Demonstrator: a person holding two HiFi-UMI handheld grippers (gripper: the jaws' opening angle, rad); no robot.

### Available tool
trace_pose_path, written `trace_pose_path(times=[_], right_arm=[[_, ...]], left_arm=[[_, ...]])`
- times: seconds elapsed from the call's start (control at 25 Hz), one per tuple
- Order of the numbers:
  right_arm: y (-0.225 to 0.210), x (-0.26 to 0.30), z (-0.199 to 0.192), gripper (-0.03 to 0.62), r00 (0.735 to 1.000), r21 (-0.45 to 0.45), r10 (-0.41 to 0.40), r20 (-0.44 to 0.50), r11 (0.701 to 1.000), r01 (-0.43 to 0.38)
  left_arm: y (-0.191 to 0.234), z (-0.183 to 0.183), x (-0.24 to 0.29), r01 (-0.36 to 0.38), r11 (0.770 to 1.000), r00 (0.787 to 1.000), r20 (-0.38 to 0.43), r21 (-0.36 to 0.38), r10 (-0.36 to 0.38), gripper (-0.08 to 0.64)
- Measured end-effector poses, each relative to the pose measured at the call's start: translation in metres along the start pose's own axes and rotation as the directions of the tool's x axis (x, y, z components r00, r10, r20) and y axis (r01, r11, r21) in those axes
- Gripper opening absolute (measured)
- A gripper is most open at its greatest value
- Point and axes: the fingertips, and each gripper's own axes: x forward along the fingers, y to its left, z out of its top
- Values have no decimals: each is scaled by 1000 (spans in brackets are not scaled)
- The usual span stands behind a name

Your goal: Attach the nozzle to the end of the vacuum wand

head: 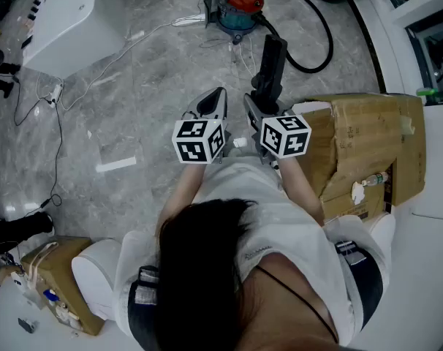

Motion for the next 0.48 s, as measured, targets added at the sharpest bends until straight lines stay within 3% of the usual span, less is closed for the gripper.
trace_pose_path(times=[0.48], right_arm=[[10,14,-1,87,1000,14,0,-22,1000,1]], left_arm=[[10,3,3,22,1000,1000,-21,15,-22,3]])
